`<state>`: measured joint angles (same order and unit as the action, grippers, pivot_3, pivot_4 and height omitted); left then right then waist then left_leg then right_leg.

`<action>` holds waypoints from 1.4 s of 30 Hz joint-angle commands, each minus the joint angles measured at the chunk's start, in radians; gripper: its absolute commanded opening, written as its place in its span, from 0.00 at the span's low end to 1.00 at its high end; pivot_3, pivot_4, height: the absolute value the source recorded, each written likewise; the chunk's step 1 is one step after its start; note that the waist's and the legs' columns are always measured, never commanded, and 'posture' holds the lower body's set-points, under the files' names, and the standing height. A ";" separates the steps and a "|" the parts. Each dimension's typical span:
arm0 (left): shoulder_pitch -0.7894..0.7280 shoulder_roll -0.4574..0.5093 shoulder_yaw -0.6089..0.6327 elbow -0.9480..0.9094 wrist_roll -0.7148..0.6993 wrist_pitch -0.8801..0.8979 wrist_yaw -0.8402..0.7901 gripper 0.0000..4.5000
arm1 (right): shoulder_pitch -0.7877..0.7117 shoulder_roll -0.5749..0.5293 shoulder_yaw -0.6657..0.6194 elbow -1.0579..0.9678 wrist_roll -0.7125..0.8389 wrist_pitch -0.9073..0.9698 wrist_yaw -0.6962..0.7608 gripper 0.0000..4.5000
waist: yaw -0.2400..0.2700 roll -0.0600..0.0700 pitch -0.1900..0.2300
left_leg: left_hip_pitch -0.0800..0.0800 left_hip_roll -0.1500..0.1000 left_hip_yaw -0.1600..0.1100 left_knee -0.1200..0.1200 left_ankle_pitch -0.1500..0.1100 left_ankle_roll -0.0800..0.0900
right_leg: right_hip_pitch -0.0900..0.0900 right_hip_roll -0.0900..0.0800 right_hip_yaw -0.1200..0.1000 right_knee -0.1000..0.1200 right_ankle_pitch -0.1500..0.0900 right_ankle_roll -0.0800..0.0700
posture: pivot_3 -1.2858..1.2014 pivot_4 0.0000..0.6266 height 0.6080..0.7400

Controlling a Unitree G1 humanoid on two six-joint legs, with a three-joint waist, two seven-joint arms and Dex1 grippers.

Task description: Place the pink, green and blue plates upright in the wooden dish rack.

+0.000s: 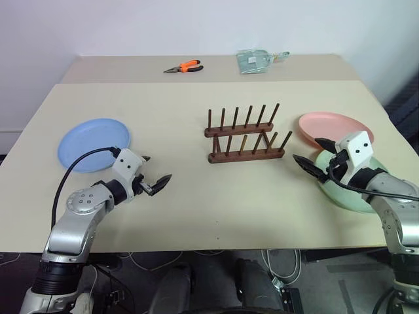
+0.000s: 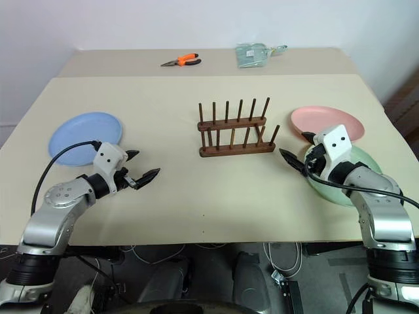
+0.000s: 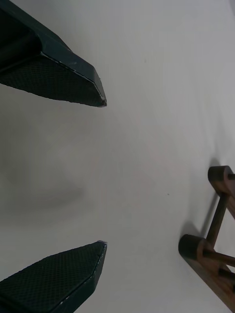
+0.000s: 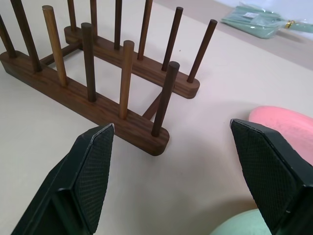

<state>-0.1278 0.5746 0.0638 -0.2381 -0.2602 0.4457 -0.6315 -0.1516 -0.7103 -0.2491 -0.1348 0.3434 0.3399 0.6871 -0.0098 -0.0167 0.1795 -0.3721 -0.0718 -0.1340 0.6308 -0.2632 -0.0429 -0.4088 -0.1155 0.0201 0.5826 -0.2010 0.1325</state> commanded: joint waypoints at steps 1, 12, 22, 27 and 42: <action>-0.007 -0.006 0.010 -0.003 -0.009 -0.024 -0.007 1.00 | -0.026 0.011 -0.001 -0.024 -0.013 -0.027 -0.018 0.86 | 0.000 0.000 0.000 | 0.000 0.000 0.000 0.000 0.000 0.000 | 0.000 0.000 0.000 0.000 0.000 0.000 | 0.52 0.24 1.00; -0.204 -0.048 -0.170 0.228 0.008 -0.070 -0.228 1.00 | 0.015 0.028 0.072 -0.144 -0.008 0.058 -0.017 0.99 | 0.015 0.000 0.000 | 0.000 -0.001 0.000 0.001 0.000 0.000 | 0.000 0.000 0.000 0.000 0.000 0.000 | 0.52 0.24 1.00; -0.629 -0.296 -0.325 0.947 0.173 -0.365 -0.320 1.00 | 0.245 0.168 0.163 -0.422 -0.069 0.106 -0.186 0.99 | 0.023 -0.001 -0.001 | -0.001 -0.001 0.000 0.002 0.000 0.000 | 0.000 0.000 -0.001 0.000 0.001 0.002 | 0.52 0.24 1.00; -0.732 -0.378 -0.313 1.172 0.211 -0.476 -0.335 0.95 | 0.329 0.202 0.179 -0.479 -0.110 0.102 -0.243 1.00 | 0.024 -0.002 -0.002 | 0.000 -0.001 0.000 0.001 0.000 0.000 | 0.001 0.000 -0.001 0.000 -0.001 0.007 | 0.52 0.24 1.00; -0.551 -0.262 -0.346 0.811 0.210 -0.538 -0.599 0.28 | 0.479 0.041 -0.003 -0.542 -0.041 0.158 -0.088 1.00 | 0.019 -0.001 -0.003 | 0.000 -0.001 0.000 0.001 0.000 0.001 | 0.001 -0.001 -0.001 0.000 -0.002 0.007 | 0.52 0.24 1.00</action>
<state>-0.6985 0.2908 -0.2610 0.6525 -0.0440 -0.1017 -1.1775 0.3196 -0.6548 -0.2017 -0.6313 0.2716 0.4952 0.5703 0.0096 -0.0179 0.1766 -0.3721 -0.0726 -0.1342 0.6315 -0.2636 -0.0421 -0.4079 -0.1163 0.0192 0.5829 -0.2025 0.1393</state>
